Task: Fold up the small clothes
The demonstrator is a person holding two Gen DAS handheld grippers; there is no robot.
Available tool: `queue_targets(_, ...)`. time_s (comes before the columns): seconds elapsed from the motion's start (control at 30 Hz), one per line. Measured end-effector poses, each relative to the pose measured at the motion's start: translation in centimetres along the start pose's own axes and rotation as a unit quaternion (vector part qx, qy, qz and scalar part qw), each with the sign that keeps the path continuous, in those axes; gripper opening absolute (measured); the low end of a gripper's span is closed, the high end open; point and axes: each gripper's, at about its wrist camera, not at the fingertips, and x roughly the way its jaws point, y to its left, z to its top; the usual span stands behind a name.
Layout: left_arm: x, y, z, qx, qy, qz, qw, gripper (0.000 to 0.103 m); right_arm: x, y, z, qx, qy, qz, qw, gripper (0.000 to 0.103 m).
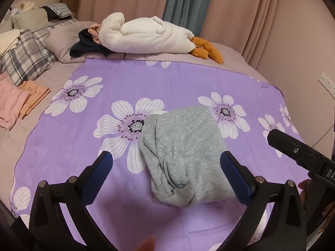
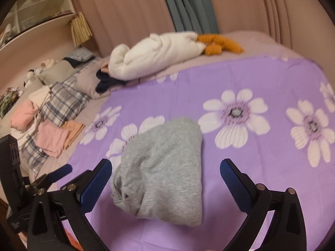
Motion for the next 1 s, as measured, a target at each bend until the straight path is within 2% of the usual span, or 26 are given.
queue_targets(0.13,-1.1,0.1,-0.9,-0.001,0.004,-0.009,1.0000,0.103,-0.8,0.2,-0.7,-0.002,-0.017,-0.022,1.000,0.102)
queue_targets(0.3,-1.5,0.1,-1.9,0.003,0.013,-0.006,0.9999,0.103,-0.6,0.3,-1.8,-0.006,-0.012,-0.055,0.998,0.102)
queue_targets(0.4,-1.1,0.1,-2.5,0.006,0.025,0.002,0.9997,0.103,-0.7,0.4,-2.5,-0.011,-0.007,-0.058,0.998,0.102)
queue_targets(0.53,-1.0,0.0,-3.0,0.004,0.032,-0.005,0.9995,0.103,-0.5,0.8,-3.2,-0.019,0.003,-0.062,0.998,0.102)
queue_targets(0.8,-1.4,-0.3,-3.1,0.005,0.022,0.011,0.9997,0.103,-0.2,0.8,-4.0,-0.011,0.019,-0.065,0.998,0.102)
queue_targets(1.0,-1.0,-0.6,-3.4,0.013,0.029,0.008,0.9995,0.103,-0.3,0.9,-4.3,-0.014,0.022,-0.079,0.997,0.102)
